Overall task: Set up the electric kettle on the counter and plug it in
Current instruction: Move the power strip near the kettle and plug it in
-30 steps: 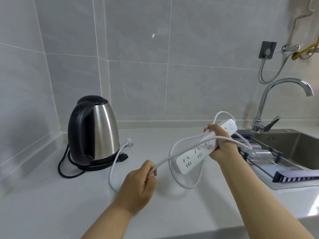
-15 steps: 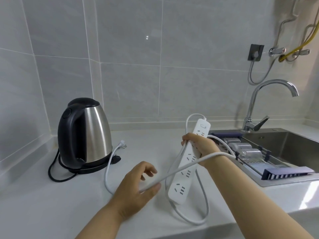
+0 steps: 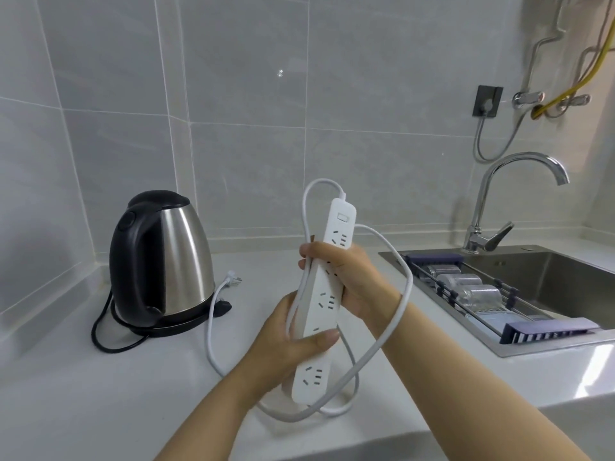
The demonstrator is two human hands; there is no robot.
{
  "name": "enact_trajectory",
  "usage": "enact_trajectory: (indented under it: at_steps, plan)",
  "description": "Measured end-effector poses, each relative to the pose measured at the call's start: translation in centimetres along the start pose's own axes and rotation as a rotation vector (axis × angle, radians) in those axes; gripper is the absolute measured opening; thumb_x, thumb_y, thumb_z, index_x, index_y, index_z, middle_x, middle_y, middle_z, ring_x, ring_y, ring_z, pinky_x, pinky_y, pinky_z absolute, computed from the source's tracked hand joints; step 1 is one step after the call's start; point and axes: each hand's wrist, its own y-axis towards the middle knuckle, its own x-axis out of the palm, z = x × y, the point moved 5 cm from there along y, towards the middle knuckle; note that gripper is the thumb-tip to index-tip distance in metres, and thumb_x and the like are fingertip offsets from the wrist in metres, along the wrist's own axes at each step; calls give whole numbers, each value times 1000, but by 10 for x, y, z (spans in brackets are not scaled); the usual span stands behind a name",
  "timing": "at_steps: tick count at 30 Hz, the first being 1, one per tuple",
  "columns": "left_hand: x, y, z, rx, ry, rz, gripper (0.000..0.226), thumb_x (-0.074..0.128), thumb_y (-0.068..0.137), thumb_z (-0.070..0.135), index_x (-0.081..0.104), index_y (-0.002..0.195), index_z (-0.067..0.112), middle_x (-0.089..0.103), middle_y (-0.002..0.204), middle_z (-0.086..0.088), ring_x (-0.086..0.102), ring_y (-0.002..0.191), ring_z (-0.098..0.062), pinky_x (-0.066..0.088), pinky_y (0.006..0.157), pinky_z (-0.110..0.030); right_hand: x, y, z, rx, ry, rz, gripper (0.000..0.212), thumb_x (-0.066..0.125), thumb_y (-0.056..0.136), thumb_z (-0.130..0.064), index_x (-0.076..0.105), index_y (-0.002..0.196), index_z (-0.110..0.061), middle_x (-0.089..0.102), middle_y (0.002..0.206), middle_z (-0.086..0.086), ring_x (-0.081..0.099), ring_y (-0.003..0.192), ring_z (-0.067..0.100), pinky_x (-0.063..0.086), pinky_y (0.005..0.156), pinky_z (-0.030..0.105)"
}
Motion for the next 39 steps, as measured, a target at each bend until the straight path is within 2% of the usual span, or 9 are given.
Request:
enact_trajectory:
  at_steps: [6, 11, 16, 20, 24, 31, 34, 37, 39]
  plan:
    - [2, 5, -5, -68, -180, 27, 47, 77, 70, 34, 66, 109, 10, 72, 100, -13, 66, 103, -32, 52, 95, -42, 19, -5, 1, -73, -121, -143, 23, 77, 78, -9, 60, 94, -7, 65, 74, 7, 65, 68, 19, 56, 65, 32]
    - [0, 6, 2, -83, -48, 133, 30, 67, 85, 38, 65, 100, 12, 73, 85, -12, 70, 77, -20, 56, 68, -26, 11, -4, 9, -10, -168, -174, 34, 62, 92, -38, 63, 103, -5, 67, 84, 8, 64, 75, 23, 53, 79, 40]
    - [-14, 5, 10, -25, -68, 229, 23, 62, 88, 30, 65, 100, 11, 68, 74, -7, 68, 66, -17, 54, 59, -23, -18, -9, 36, 130, -267, -180, 35, 50, 99, -32, 63, 116, -5, 68, 110, 18, 65, 105, 33, 51, 98, 42]
    - [-32, 6, 14, -10, -104, 313, 33, 65, 82, 37, 65, 101, 10, 66, 73, -4, 67, 72, -22, 55, 68, -35, -48, -22, 64, 307, -69, -74, 25, 44, 98, -1, 59, 117, 7, 67, 110, 28, 68, 99, 38, 58, 85, 39]
    - [-49, 6, 20, 18, -130, 384, 27, 70, 84, 36, 66, 98, 14, 64, 75, -4, 63, 74, -24, 53, 72, -40, -66, -30, 73, 370, 282, 29, 36, 38, 102, -18, 58, 115, 9, 70, 101, 27, 71, 85, 37, 61, 69, 38]
    - [-34, -2, 31, -16, -173, 308, 45, 58, 78, 50, 66, 107, 16, 68, 75, -4, 67, 70, -22, 52, 67, -35, -42, -30, 50, 131, -46, 69, 21, 45, 99, -1, 62, 111, -2, 72, 95, 16, 71, 84, 26, 58, 72, 33]
    - [-17, -4, 34, -32, -219, 206, 51, 54, 79, 54, 67, 106, 14, 68, 78, -10, 66, 71, -25, 55, 72, -39, -22, -33, 42, 84, -93, 60, 24, 42, 102, -9, 63, 111, 0, 69, 86, 15, 69, 77, 27, 56, 67, 31]
    - [-3, -6, 32, -91, -204, 126, 55, 51, 81, 56, 69, 100, 8, 69, 78, -12, 66, 70, -26, 55, 74, -41, -1, -40, 39, 129, 40, -35, 48, 34, 104, -37, 60, 105, 4, 53, 63, 12, 51, 55, 25, 43, 52, 31]
    - [1, -9, 28, -146, -139, 93, 55, 50, 85, 56, 69, 97, 6, 71, 79, -14, 68, 69, -26, 55, 66, -35, 5, -43, 38, 164, 55, -87, 65, 34, 96, -59, 64, 103, -2, 60, 77, 17, 58, 70, 32, 48, 69, 39]
